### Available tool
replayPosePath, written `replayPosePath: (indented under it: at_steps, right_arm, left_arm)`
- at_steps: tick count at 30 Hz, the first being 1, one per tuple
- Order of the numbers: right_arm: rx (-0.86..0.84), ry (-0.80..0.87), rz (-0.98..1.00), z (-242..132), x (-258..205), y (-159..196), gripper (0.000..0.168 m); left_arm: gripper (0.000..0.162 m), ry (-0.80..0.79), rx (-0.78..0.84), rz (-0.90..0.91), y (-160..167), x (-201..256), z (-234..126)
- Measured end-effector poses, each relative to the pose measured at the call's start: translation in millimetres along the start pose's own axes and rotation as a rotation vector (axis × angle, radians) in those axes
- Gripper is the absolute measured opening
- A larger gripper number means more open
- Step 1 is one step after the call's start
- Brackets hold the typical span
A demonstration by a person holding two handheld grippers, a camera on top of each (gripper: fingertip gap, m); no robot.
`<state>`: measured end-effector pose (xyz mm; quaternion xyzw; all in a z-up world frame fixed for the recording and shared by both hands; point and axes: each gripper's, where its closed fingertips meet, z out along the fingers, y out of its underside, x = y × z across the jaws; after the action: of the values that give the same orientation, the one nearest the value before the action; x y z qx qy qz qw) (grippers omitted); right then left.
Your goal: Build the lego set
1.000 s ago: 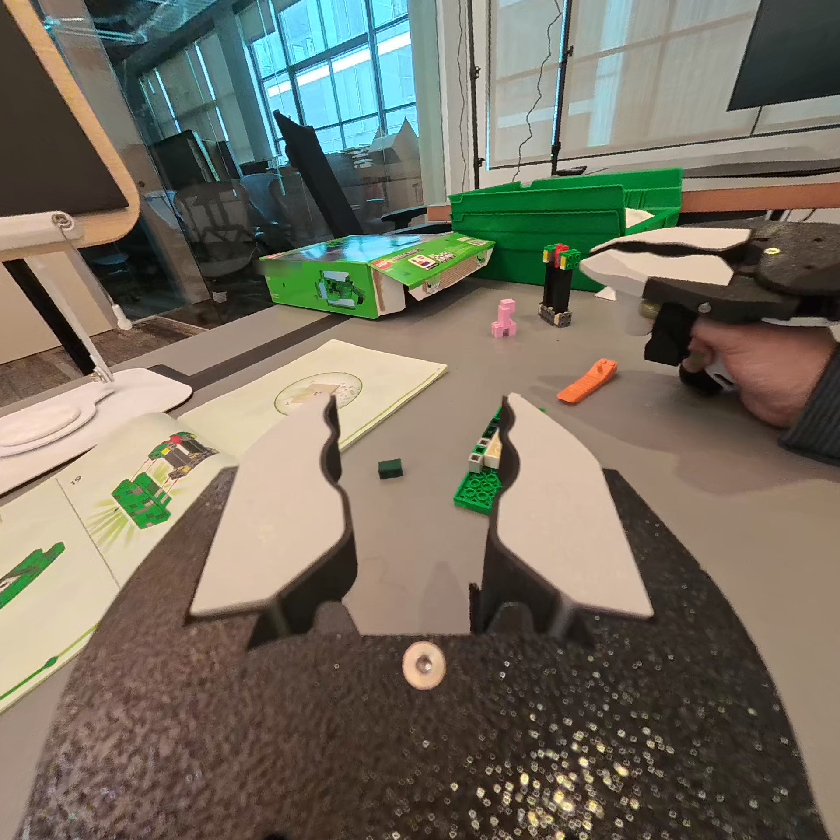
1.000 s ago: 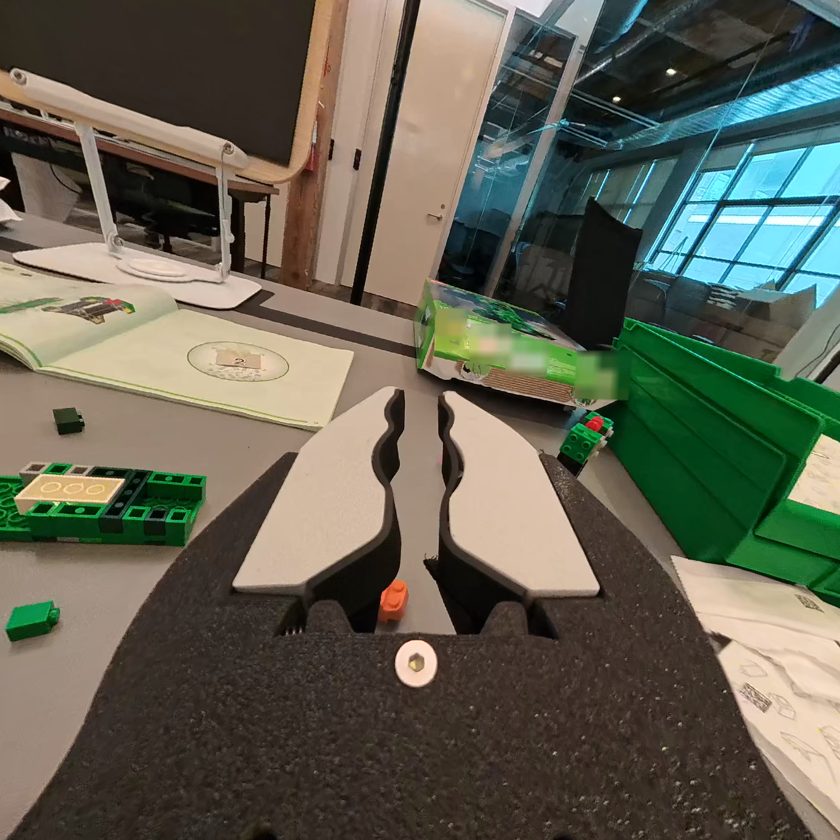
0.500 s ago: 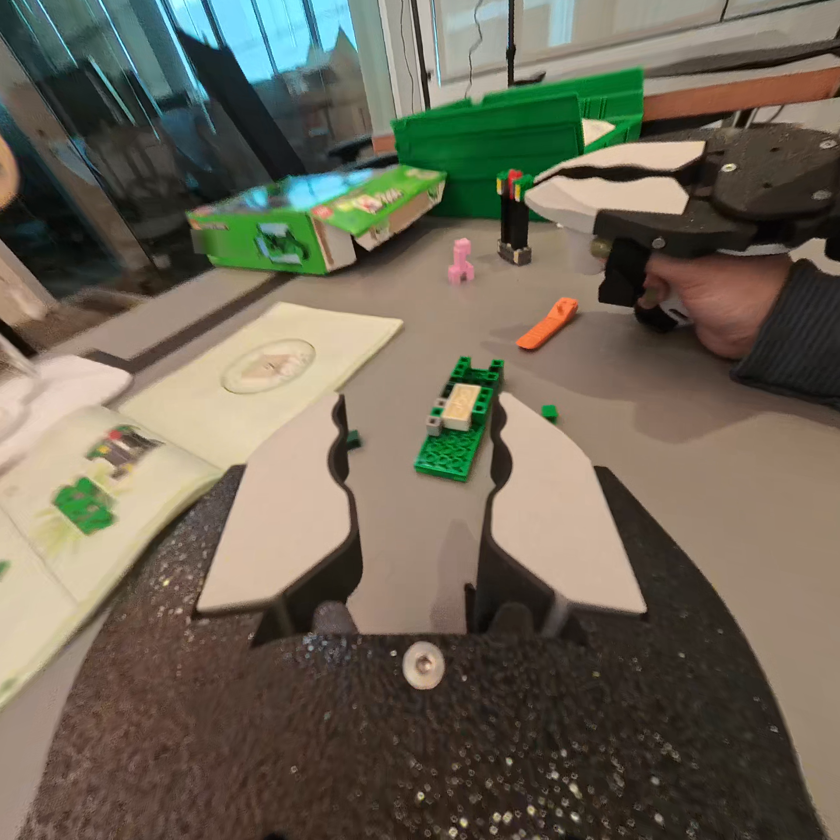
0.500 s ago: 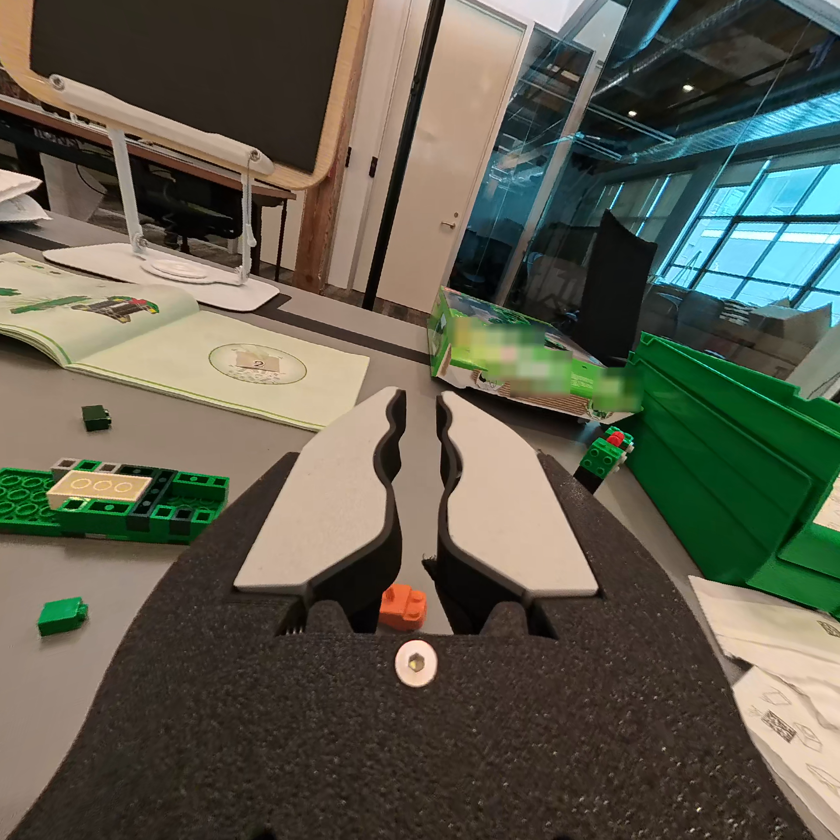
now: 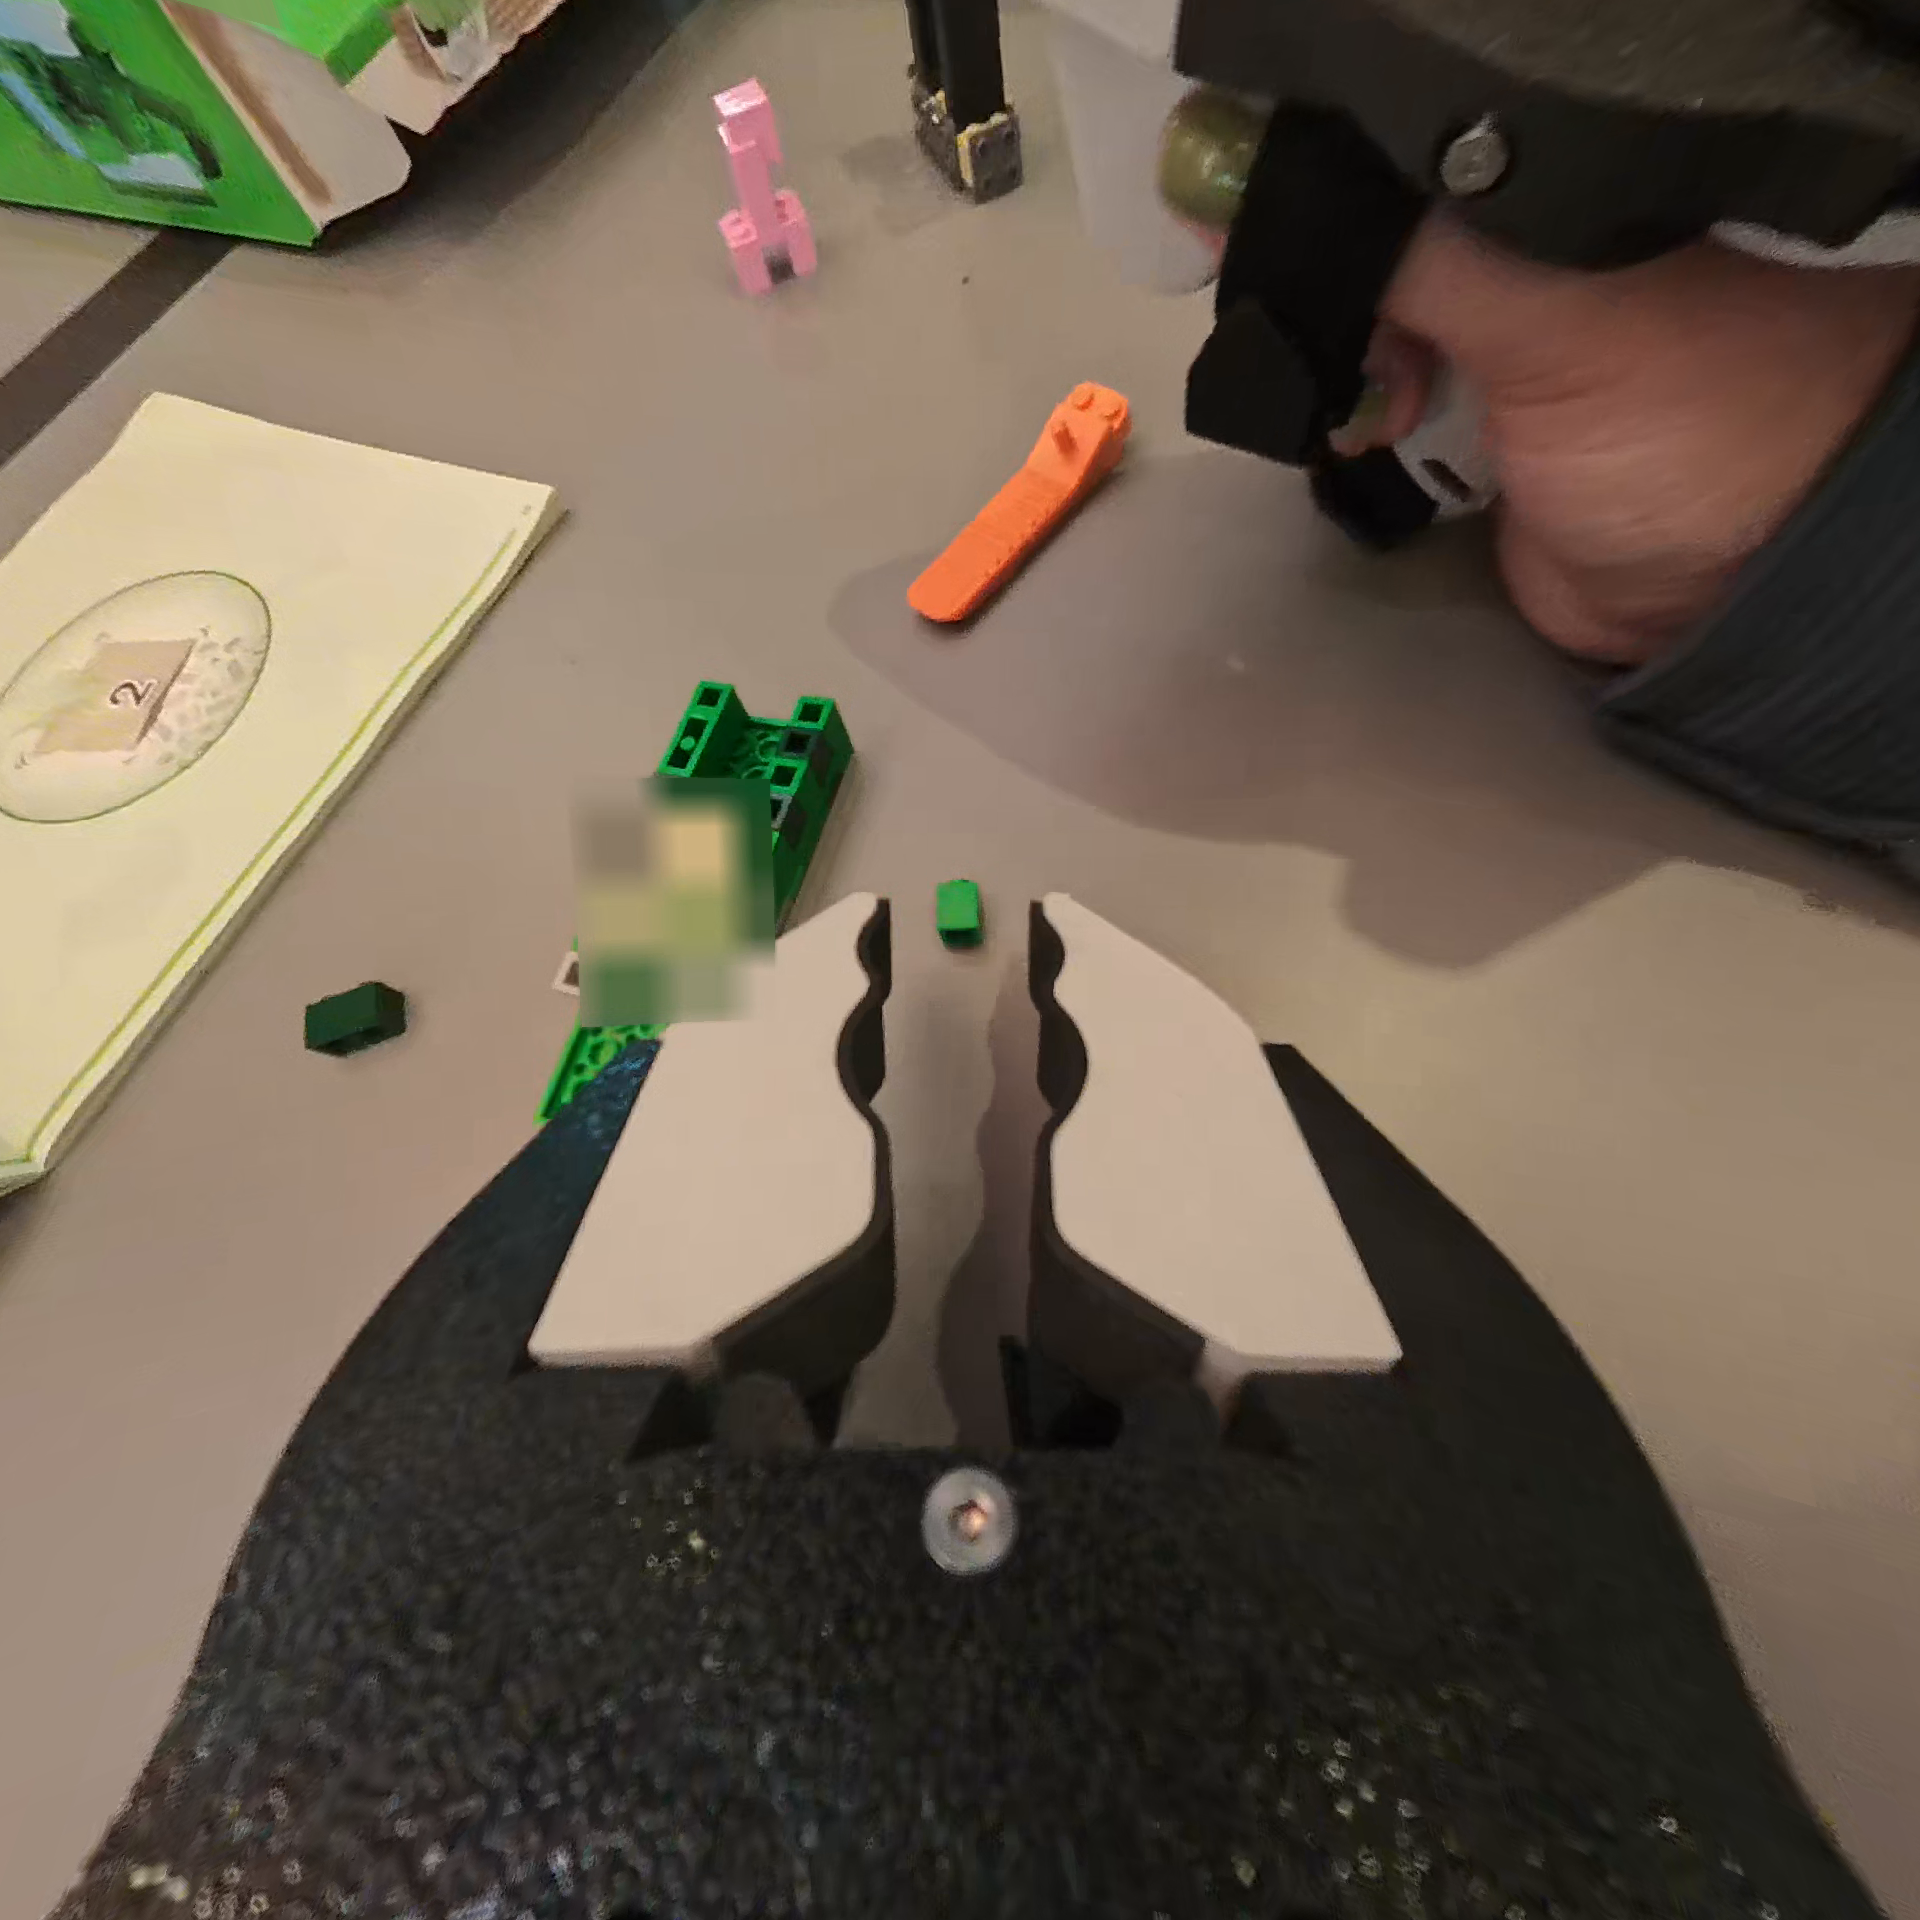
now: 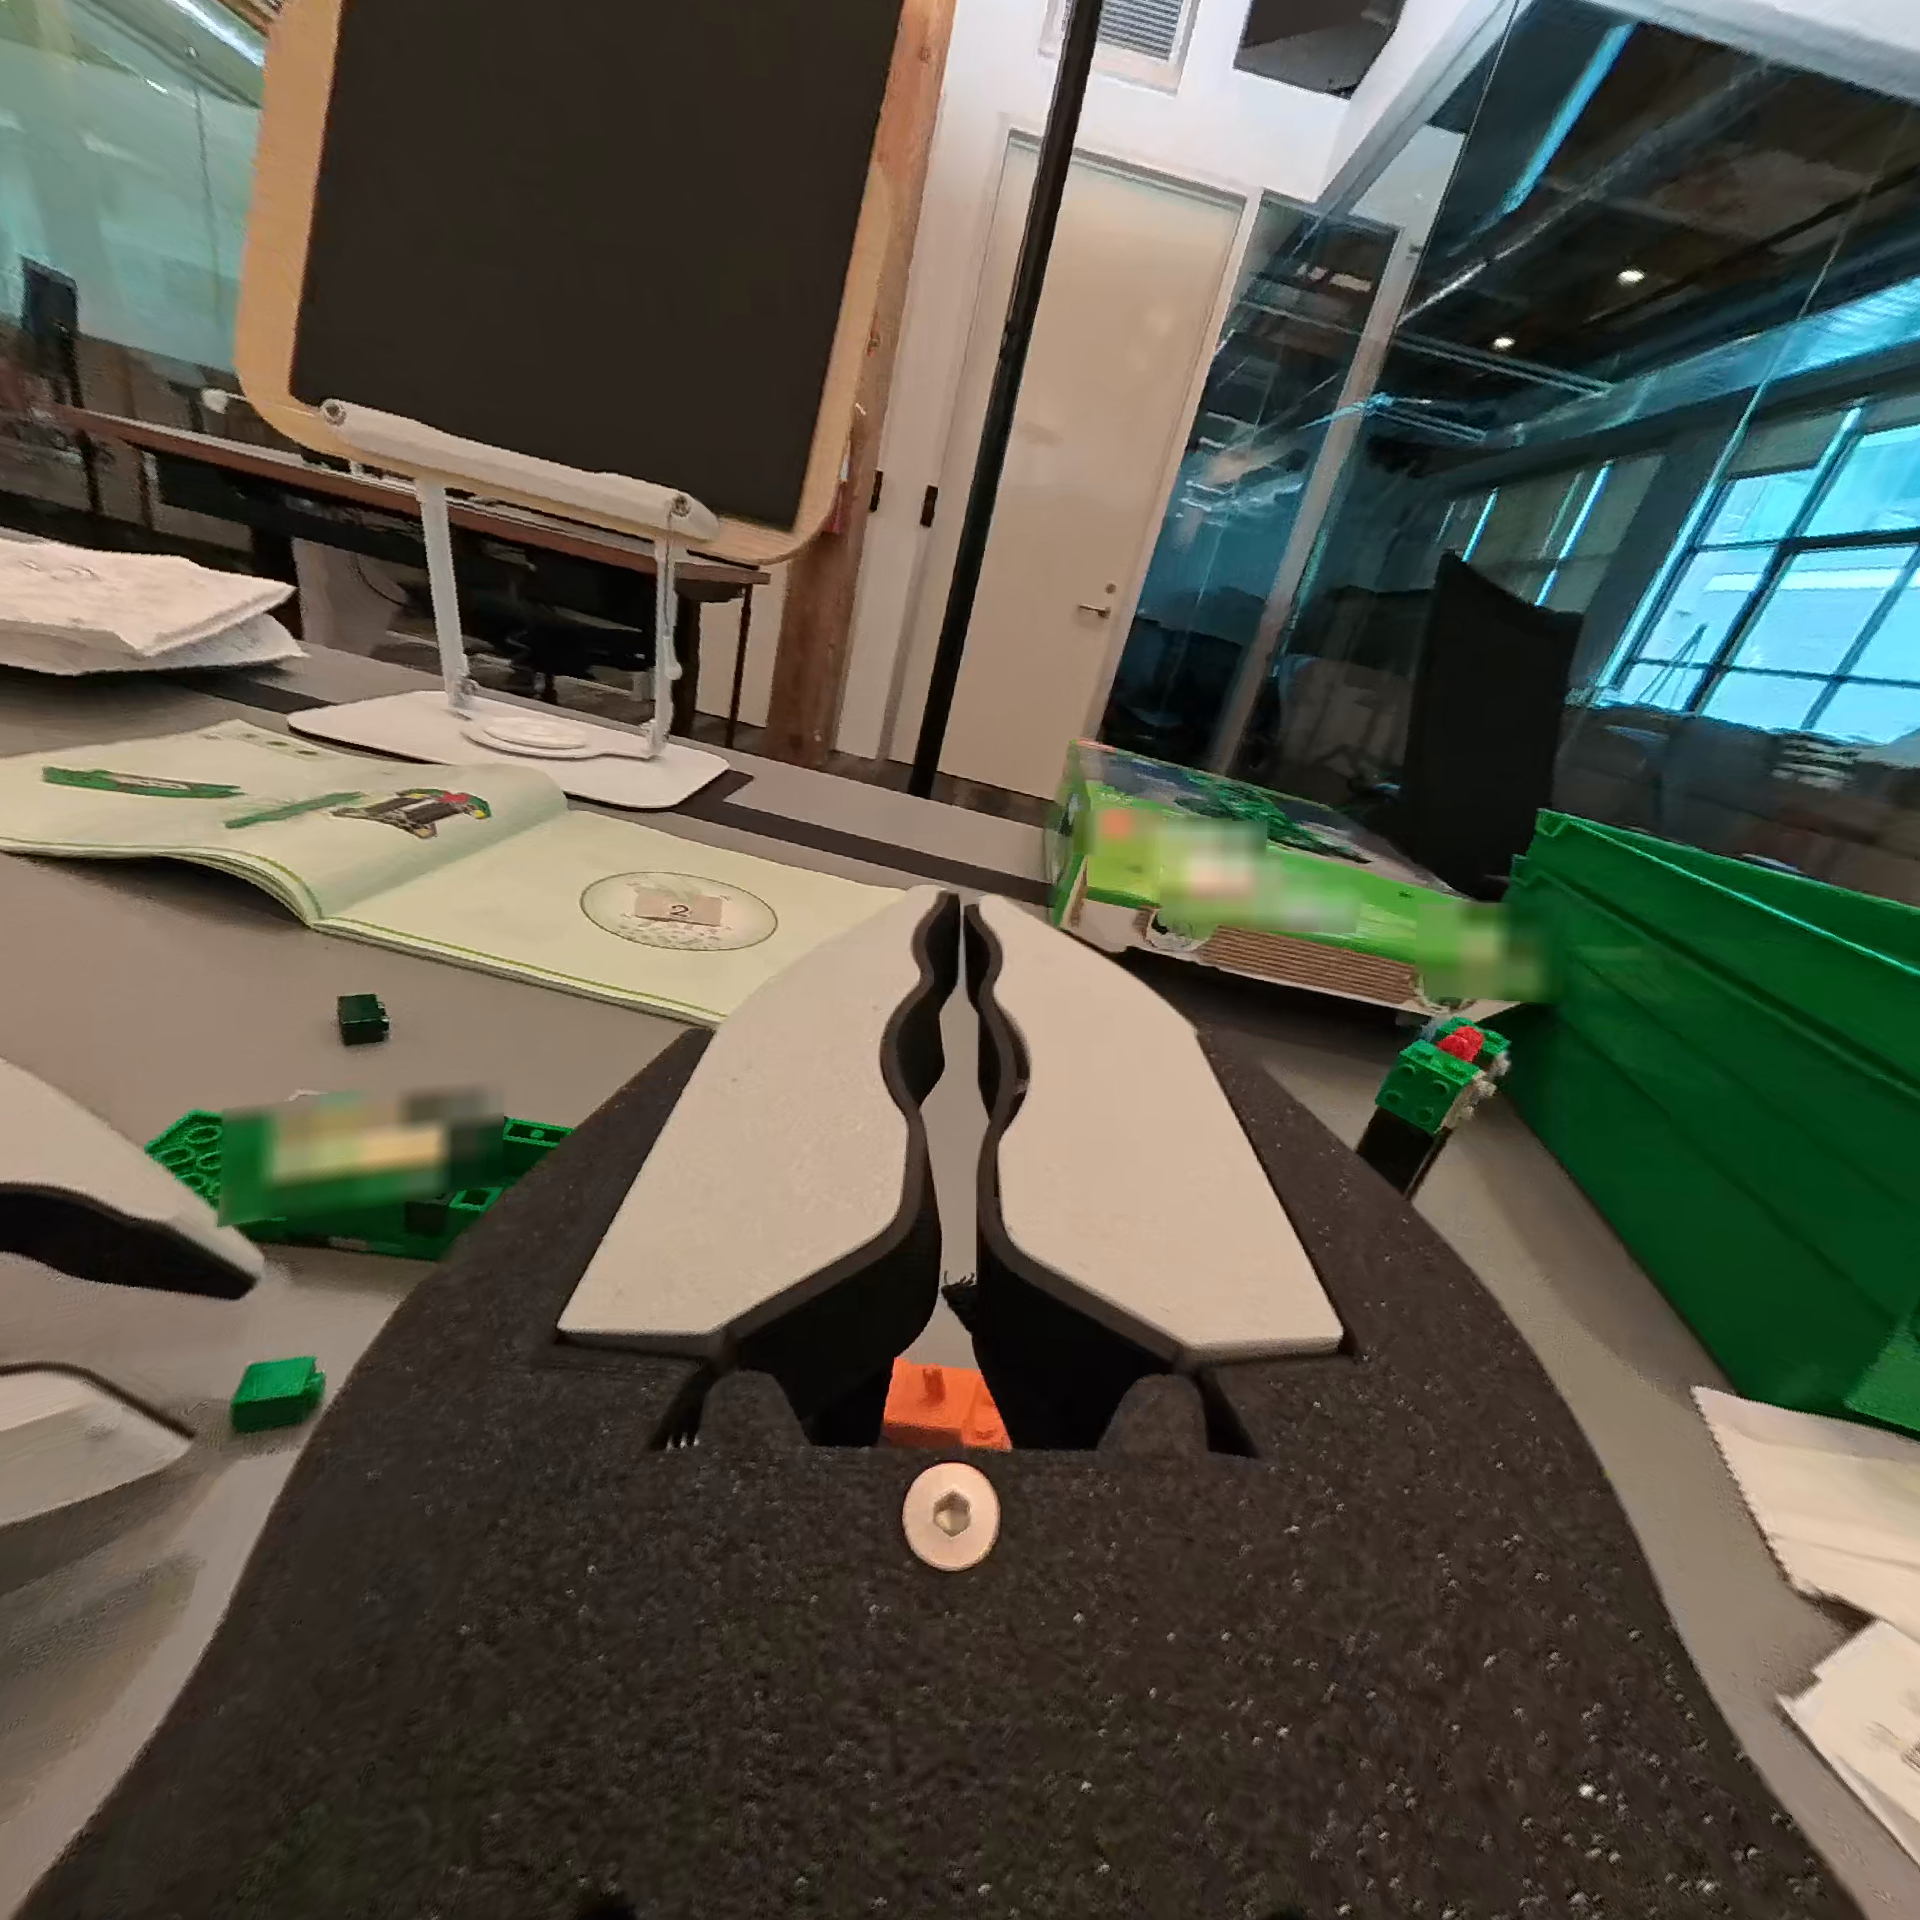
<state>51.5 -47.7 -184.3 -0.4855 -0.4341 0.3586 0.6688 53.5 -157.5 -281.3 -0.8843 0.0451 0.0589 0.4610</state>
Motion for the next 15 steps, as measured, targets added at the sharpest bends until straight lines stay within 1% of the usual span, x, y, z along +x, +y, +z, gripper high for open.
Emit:
replayPosePath:
  at_steps: [5,9,13,14,15]
  right_arm:
    - [0.031,-0.041,0.061,-1,1,-3,0.001]
    - [0.033,-0.089,0.063,0,-5,-3,0.003]
    - [0.03,-0.14,0.027,-2,-14,-5,0.007]
    - [0.032,-0.149,0.017,-3,-16,-5,0.007]
    - [0.035,-0.156,0.007,-4,-18,-6,0.008]
  left_arm:
    - [0.027,0.071,-0.085,-0.044,9,2,8]
    - [0.028,0.111,-0.093,-0.068,11,1,9]
    - [0.019,0.148,-0.089,-0.035,10,5,10]
    - [0.009,0.159,-0.089,-0.025,10,6,10]
    - [0.008,0.163,-0.089,-0.016,10,7,10]
